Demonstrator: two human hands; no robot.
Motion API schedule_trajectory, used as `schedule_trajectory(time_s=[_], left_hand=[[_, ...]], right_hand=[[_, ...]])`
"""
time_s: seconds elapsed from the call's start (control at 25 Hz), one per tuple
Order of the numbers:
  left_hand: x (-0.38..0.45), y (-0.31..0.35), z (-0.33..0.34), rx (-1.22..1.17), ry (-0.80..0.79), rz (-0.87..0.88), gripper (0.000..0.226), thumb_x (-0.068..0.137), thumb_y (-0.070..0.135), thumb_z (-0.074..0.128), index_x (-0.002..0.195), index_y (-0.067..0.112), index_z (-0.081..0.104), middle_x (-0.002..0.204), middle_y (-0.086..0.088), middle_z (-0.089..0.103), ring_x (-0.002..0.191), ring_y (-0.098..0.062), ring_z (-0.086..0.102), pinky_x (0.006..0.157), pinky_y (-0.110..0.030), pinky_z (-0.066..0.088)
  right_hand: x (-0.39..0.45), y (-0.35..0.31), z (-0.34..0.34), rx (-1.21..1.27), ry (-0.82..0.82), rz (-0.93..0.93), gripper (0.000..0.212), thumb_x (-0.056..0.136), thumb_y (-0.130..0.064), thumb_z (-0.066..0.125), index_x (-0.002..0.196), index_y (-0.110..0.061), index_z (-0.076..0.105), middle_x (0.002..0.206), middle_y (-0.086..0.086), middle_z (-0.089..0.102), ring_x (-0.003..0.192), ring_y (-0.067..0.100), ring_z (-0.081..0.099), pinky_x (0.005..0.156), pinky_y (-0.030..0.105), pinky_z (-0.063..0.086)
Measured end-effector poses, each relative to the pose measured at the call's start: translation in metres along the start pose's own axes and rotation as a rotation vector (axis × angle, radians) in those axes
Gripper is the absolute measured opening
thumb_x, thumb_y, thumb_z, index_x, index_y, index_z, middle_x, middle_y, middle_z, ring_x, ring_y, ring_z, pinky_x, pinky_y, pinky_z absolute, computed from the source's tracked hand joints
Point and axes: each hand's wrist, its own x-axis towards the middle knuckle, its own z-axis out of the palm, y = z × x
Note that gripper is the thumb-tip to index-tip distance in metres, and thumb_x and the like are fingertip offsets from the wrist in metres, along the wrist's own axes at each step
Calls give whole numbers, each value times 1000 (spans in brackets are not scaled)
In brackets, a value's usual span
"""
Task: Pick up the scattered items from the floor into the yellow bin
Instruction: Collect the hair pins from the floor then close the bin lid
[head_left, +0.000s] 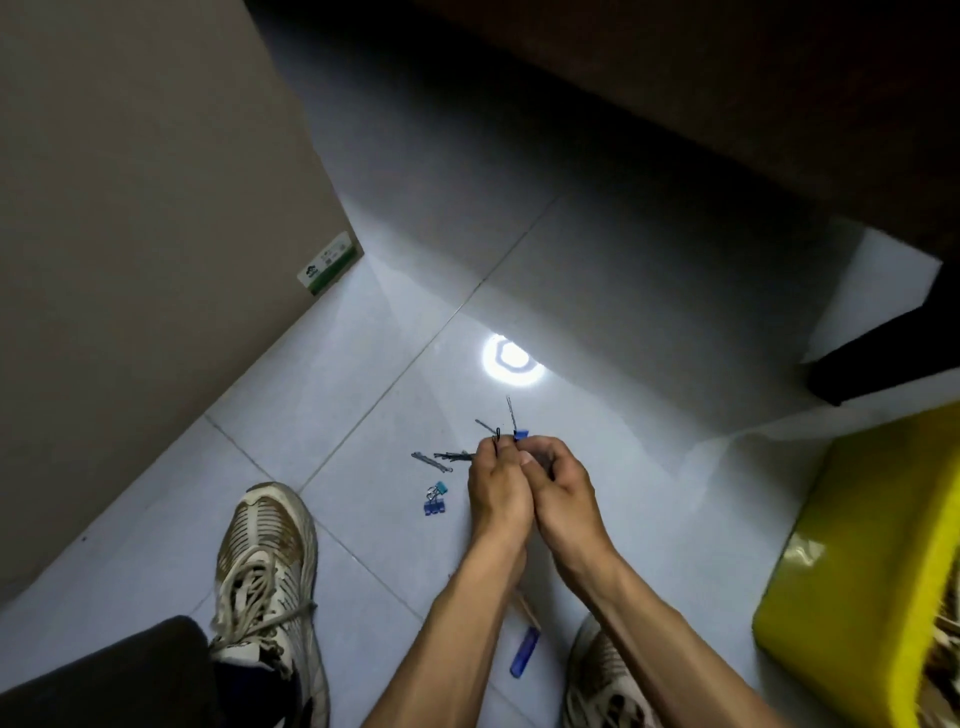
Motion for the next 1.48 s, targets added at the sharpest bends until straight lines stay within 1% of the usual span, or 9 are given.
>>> schedule_trajectory(time_s=[0.36,0.48,0.56,0.68,0.8,0.96,1.12,1.32,1.48], left_hand=[[-160,48,128,174,-455,274,26,103,25,37,97,22,62,103,-5,67,94,-16,64,76,-27,51],[-218,26,186,280,-640,295,28,102,28,39,109,14,62,112,-10,66,103,-25,63,92,-40,52],[-246,11,216,337,-744,251,30,101,26,41,118,12,62,120,-11,64,110,-29,60,93,-39,51],[-262,-5,237,220,-807,39,29,101,25,44,112,9,66,105,-11,69,97,-28,65,65,-27,51],[-256,-14,238,104,-864,-104,36,101,35,43,111,13,69,102,-7,75,90,-23,71,75,-35,56],[-240,-13,227,129,-823,11,38,103,34,40,118,14,69,117,-7,71,109,-22,66,98,-40,51],[-208,4,191,92,-716,135,32,103,29,41,101,19,71,93,5,76,89,-10,71,75,-23,56],[-134,21,127,128,-528,200,27,102,28,43,120,22,62,115,2,68,109,-14,63,97,-37,52],[-57,6,54,323,-325,228,28,98,24,50,123,23,62,123,4,64,111,-13,59,100,-34,49]], right_hand=[[-90,-90,-163,127,422,-287,19,95,-1,53,93,-17,63,85,-4,70,80,0,66,70,11,48],[-128,-84,-235,193,627,-283,17,97,-4,52,95,-16,64,90,2,71,84,4,67,72,14,50],[-148,-75,-273,256,733,-227,15,98,-9,52,95,-18,63,95,6,72,89,12,69,73,21,54],[-162,-62,-312,308,824,-109,16,100,-16,49,106,-20,63,106,9,70,99,23,67,81,35,56],[-163,-56,-322,358,815,-57,33,102,-20,44,132,-14,57,126,9,62,114,26,61,95,40,52],[-152,-62,-305,263,803,-106,34,101,-18,45,134,-20,55,120,-5,59,99,-1,62,81,17,51],[-131,-67,-260,23,692,-198,36,101,-20,45,136,-23,53,138,-2,55,127,13,51,106,33,42],[-84,-64,-176,-177,542,-294,34,97,-11,51,129,-23,57,122,-9,57,106,-3,53,82,2,37],[-31,-29,-118,-370,292,-174,25,96,-13,54,117,-23,63,114,-9,63,99,2,59,74,5,41]])
